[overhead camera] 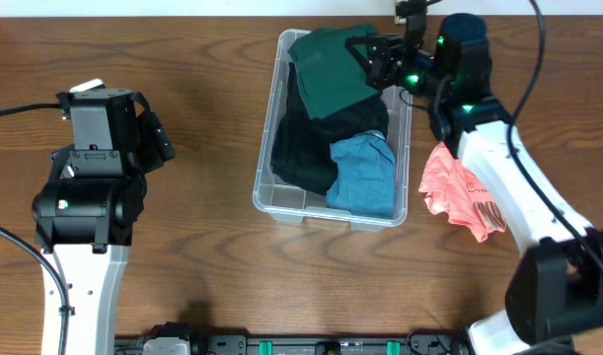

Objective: Pack container
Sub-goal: 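Lift the green garment and carry it over the container, then lower the green garment into the container's top with the right gripper, then press the green garment flat into the container's upper left with the right gripper, then release the green garment and withdraw the right gripper to the right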

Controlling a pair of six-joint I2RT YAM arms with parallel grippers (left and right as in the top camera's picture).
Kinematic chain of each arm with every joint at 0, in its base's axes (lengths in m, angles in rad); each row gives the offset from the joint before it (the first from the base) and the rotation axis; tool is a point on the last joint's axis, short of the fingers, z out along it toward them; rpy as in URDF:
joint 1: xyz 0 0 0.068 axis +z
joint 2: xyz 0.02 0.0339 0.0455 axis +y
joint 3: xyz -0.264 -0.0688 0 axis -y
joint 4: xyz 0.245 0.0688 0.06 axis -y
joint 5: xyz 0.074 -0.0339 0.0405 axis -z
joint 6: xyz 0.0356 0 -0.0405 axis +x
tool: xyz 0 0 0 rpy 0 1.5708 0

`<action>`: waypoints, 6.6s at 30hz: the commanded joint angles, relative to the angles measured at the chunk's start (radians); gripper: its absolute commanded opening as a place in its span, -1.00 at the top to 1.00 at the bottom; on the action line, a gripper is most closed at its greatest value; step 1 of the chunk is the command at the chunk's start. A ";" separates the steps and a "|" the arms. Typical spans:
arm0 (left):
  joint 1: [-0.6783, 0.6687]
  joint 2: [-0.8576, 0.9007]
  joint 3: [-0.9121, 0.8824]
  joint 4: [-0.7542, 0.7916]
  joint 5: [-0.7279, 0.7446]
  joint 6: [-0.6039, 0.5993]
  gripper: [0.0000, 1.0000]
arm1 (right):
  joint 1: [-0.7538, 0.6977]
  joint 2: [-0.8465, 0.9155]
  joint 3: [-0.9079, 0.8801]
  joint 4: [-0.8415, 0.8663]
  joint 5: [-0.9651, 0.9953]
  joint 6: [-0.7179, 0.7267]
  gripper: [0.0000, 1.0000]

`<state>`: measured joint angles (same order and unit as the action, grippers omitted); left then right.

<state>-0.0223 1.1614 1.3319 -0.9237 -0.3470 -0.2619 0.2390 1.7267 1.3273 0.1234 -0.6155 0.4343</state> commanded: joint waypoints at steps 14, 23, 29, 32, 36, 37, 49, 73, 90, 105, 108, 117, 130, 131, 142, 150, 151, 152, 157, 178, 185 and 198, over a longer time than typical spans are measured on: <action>0.004 0.002 -0.002 -0.003 -0.013 -0.005 -0.96 | 0.148 0.286 0.006 0.080 0.013 0.134 0.97; 0.004 0.002 -0.002 -0.003 -0.013 -0.005 -0.96 | 0.167 0.321 0.006 0.102 0.017 0.138 0.97; 0.004 0.002 -0.002 -0.003 -0.013 -0.005 -0.96 | 0.160 0.295 0.006 0.208 -0.105 0.195 0.97; 0.004 0.002 -0.002 -0.003 -0.013 -0.005 -0.96 | 0.146 0.261 0.006 0.343 -0.172 0.283 0.97; 0.004 0.002 -0.002 -0.003 -0.013 -0.005 -0.96 | 0.121 0.211 0.006 0.476 -0.206 0.369 0.97; 0.004 0.002 -0.002 -0.003 -0.013 -0.005 -0.96 | 0.116 0.200 0.006 0.496 -0.209 0.389 0.97; 0.004 0.002 -0.002 -0.003 -0.013 -0.005 -0.96 | 0.072 0.177 0.006 0.508 -0.227 0.391 0.98; 0.004 0.002 -0.002 -0.003 -0.013 -0.005 -0.96 | 0.070 0.153 0.005 0.462 -0.343 0.508 0.97; 0.004 0.002 -0.002 -0.003 -0.013 -0.005 -0.96 | 0.061 -0.044 0.038 0.048 0.095 0.190 0.97; 0.004 0.002 -0.002 -0.003 -0.013 -0.005 -0.96 | 0.168 -0.219 0.084 -0.373 0.230 0.253 0.98; 0.004 0.002 -0.002 -0.003 -0.013 -0.005 -0.96 | 0.168 -0.219 0.082 -0.398 0.231 0.293 0.98; 0.004 0.002 -0.002 -0.003 -0.013 -0.005 -0.96 | 0.168 -0.198 0.048 -0.416 0.235 0.347 0.97; 0.004 0.002 -0.002 -0.003 -0.013 -0.005 -0.96 | 0.167 -0.091 -0.002 -0.369 0.198 0.475 0.98; 0.004 0.002 -0.002 -0.003 -0.013 -0.005 -0.96 | 0.166 -0.077 -0.002 -0.366 0.203 0.480 0.97; 0.004 0.002 -0.002 -0.003 -0.013 -0.005 -0.96 | 0.133 0.159 -0.002 -0.084 0.312 0.485 0.97; 0.004 0.002 -0.002 -0.003 -0.013 -0.005 -0.96 | 0.063 0.272 -0.002 0.143 0.313 0.421 0.97; 0.004 0.002 -0.002 -0.003 -0.013 -0.005 -0.96 | 0.056 0.280 -0.002 0.143 0.313 0.421 0.98; 0.004 0.002 -0.002 -0.003 -0.013 -0.005 -0.96 | 0.050 0.291 -0.002 0.143 0.313 0.417 0.97; 0.004 0.002 -0.002 -0.003 -0.013 -0.005 -0.96 | 0.029 0.337 -0.002 0.143 0.313 0.375 0.98; 0.004 0.002 -0.002 -0.003 -0.013 -0.005 -0.96 | -0.012 0.279 -0.002 0.141 0.151 0.143 -0.73; 0.004 0.002 -0.002 -0.003 -0.013 -0.005 -0.96 | -0.103 0.169 -0.002 0.144 0.105 0.143 -0.61; 0.004 0.002 -0.002 -0.003 -0.013 -0.005 -0.96 | 0.020 0.107 -0.002 0.146 0.063 0.079 0.60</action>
<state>-0.0223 1.1614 1.3319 -0.9237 -0.3470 -0.2619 0.2054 1.7992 1.3220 0.2737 -0.5701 0.5617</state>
